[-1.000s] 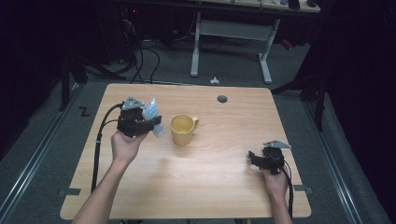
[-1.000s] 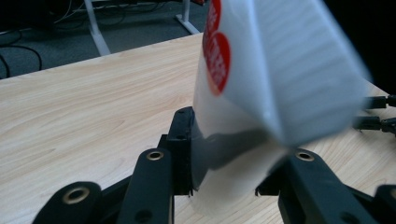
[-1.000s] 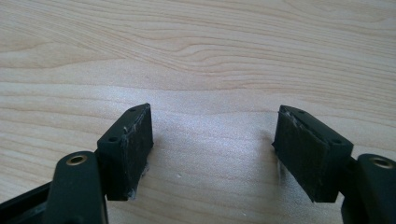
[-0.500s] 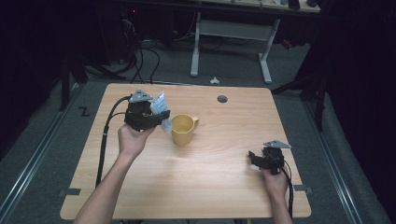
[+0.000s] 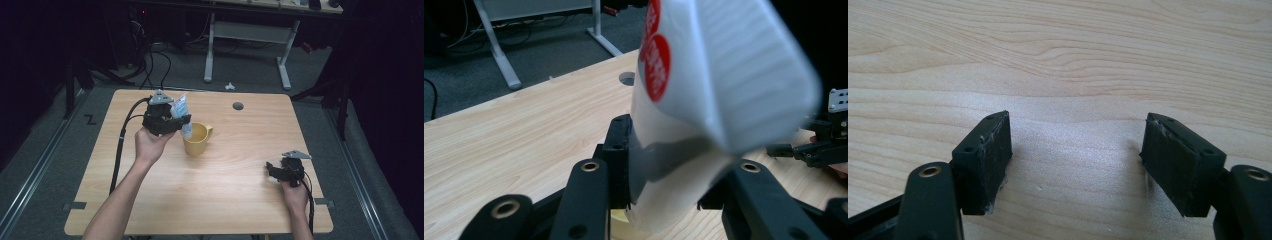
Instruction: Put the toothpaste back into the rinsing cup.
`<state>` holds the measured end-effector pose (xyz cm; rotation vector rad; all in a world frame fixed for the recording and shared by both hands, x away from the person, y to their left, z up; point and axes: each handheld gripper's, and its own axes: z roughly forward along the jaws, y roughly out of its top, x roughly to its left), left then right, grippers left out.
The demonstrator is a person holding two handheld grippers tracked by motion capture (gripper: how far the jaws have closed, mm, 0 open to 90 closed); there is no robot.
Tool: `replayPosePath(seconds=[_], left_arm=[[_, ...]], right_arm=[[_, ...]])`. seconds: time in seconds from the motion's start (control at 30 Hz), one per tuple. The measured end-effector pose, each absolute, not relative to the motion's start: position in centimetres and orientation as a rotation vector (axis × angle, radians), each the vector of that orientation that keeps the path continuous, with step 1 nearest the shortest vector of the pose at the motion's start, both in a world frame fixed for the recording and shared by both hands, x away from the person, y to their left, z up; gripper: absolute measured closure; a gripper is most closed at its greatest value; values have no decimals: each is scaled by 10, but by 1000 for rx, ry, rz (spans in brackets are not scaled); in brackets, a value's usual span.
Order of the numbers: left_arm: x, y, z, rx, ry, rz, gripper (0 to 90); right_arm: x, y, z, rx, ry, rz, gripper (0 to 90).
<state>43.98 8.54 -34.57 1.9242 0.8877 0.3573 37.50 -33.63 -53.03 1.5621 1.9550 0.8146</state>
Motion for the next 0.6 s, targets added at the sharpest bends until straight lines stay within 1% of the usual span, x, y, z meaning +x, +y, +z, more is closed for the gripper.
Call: replayPosePath(seconds=[0.33, 0.6], left_arm=[[446, 76, -346, 1934, 881, 353, 662], [453, 66, -354, 1953, 889, 363, 662]], right_arm=[[375, -336, -530, 1560, 1956, 813, 283], [375, -336, -530, 1560, 1956, 814, 283]])
